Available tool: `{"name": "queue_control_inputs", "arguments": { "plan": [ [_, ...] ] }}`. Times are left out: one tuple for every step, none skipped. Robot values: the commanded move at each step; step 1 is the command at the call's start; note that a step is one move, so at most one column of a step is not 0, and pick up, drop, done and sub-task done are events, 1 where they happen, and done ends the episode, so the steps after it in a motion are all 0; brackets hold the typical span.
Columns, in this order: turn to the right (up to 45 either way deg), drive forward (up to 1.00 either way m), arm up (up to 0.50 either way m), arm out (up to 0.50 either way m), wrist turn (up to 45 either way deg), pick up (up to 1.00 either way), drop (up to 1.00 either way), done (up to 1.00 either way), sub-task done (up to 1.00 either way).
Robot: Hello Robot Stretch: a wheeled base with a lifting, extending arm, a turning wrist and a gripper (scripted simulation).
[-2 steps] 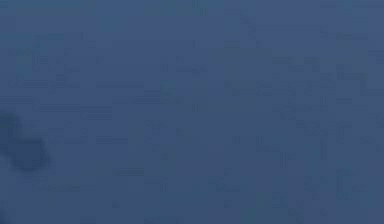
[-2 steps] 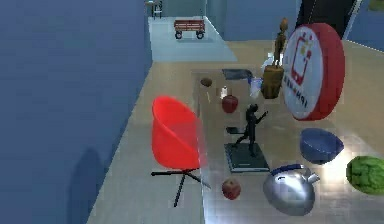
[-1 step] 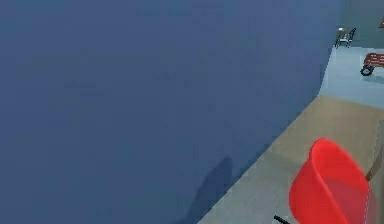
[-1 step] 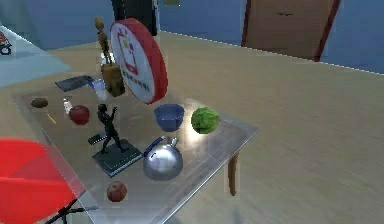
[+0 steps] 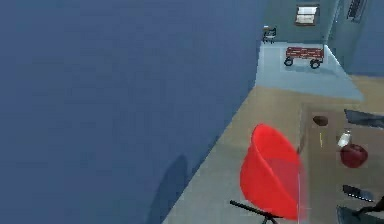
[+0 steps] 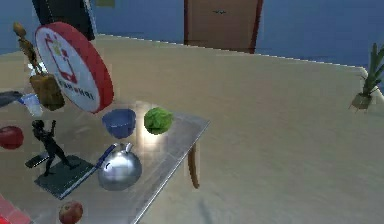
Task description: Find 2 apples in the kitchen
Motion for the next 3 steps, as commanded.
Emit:
{"name": "queue_control_inputs", "arguments": {
  "plan": [
    [0.0, 0.75, 0.00, 0.00, 0.0, 0.00, 0.00, 0.00, 0.00],
    [45.0, 0.00, 0.00, 0.00, 0.0, 0.00, 0.00, 0.00, 0.00],
    [45.0, 0.00, 0.00, 0.00, 0.0, 0.00, 0.00, 0.00, 0.00]
  ]
}}
